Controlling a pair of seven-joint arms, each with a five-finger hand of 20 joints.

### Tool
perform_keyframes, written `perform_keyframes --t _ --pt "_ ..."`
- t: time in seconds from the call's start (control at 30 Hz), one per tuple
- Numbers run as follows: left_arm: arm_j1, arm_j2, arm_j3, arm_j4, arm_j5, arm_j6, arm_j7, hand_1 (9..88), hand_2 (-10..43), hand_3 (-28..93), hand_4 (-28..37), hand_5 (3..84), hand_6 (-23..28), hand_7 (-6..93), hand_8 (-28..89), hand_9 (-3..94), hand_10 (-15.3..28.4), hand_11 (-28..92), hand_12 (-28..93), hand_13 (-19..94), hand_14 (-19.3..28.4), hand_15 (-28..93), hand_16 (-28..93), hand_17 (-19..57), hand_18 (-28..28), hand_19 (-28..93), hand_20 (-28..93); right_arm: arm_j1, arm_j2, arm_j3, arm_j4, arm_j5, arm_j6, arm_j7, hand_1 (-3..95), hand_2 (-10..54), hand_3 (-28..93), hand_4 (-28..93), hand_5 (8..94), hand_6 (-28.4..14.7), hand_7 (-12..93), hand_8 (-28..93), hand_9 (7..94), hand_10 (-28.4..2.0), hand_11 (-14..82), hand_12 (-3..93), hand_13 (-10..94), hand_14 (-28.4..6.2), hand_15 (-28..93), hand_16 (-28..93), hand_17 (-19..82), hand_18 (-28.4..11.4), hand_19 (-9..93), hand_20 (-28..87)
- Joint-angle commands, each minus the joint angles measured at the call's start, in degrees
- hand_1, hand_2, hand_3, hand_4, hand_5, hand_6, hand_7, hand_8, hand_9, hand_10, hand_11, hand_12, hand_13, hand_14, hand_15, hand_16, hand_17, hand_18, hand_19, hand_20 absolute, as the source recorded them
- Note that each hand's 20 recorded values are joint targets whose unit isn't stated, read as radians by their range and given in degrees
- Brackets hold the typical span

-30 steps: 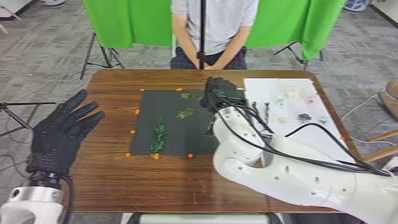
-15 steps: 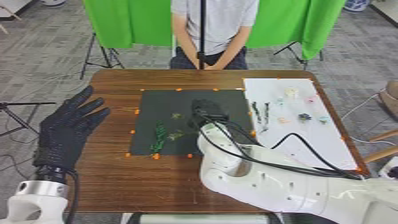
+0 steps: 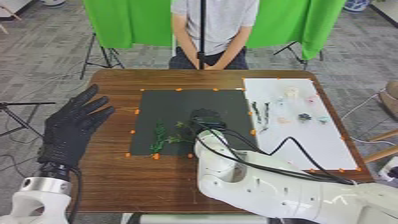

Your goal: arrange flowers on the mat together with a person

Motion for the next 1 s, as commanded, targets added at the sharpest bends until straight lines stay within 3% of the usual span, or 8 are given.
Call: perform_keyframes --t 0.03,0.2,0.5,0.53,0.67,0.83,1.0 --pt "0.77 -0.56 0.29 0.21 0.65 -0.40 -0.88 21.8 8.4 75 -24.8 34.9 7.4 9.2 -8 32.2 16.1 19 10 22 22.9 45 -8 -8.8 17.6 38 14 -0.79 -1.09 0.89 -0.66 0.42 -1.40 0.49 38.8 0.5 64 -23 93.7 2.0 25 -16 93.7 -10.8 48.0 13.7 92 -8.1 63 22 53 -25.5 93 31" --pt "1.11 -0.72 0.10 0.11 0.74 -0.41 -1.08 22.1 8.3 75 -24.5 34.9 7.3 9.3 -8 32.2 16.1 19 10 22 22.9 45 -8 -8.8 17.6 38 14 -1.60 -1.13 1.63 -1.53 0.21 -2.03 0.73 38.1 1.5 64 -23 93.7 2.0 28 -17 93.7 -10.8 49.3 13.1 93 -8.1 63 22 54 -25.5 93 32" --pt "1.73 -0.94 0.08 0.06 0.49 -0.20 -1.22 22.2 8.4 75 -24.0 34.9 7.3 9.4 -8 32.2 16.2 19 10 22 22.9 45 -8 -8.8 17.6 38 14 0.22 0.10 0.73 -4.20 -3.29 2.63 0.76 32.3 1.2 62 -21 93.2 0.0 16 -15 93.7 -11.2 42.4 14.5 91 -7.6 62 23 53 -25.5 93 30" --pt "1.53 -1.36 0.00 0.11 0.83 -0.62 -1.94 22.2 8.4 75 -24.0 34.9 7.4 9.4 -8 32.2 16.2 19 10 22 22.9 45 -8 -8.8 17.6 38 14 0.19 0.15 0.89 -4.40 -3.52 2.63 0.74 32.1 1.1 62 -21 93.2 -0.1 16 -15 93.7 -11.2 42.3 14.6 91 -7.6 62 23 53 -25.5 93 30" --pt "1.87 -0.90 0.15 0.02 0.38 -0.18 -0.90 22.2 8.4 75 -23.9 34.9 7.4 9.4 -8 32.2 16.2 19 10 22 22.9 45 -8 -8.8 17.6 38 14 0.35 0.80 1.03 -5.40 -4.09 3.33 0.50 31.5 0.6 62 -21 92.9 -0.3 16 -14 93.7 -11.1 42.1 14.7 90 -7.5 62 23 53 -25.4 93 30" --pt "5.58 -0.52 -1.97 -1.46 -0.31 1.37 1.35 22.2 8.6 75 -24.0 34.9 7.3 9.4 -8 32.2 16.1 19 10 22 22.9 45 -8 -8.8 17.6 38 14 -2.16 4.86 4.13 -9.00 -4.67 3.27 -0.54 28.5 4.5 60 -21 90.2 -1.2 14 -14 93.7 -11.5 40.0 14.9 90 -8.0 62 22 52 -26.0 93 29" --pt "7.84 -0.73 -3.42 -2.14 -0.73 2.00 2.29 22.2 8.6 75 -24.0 34.9 7.3 9.4 -8 32.3 16.1 19 10 22 22.9 45 -8 -8.8 17.6 38 14 -4.89 10.80 7.27 -13.42 -2.40 3.60 -0.61 27.2 7.0 58 -20 88.6 -1.8 13 -14 93.7 -12.2 38.2 15.6 89 -8.5 62 22 51 -26.3 93 28"
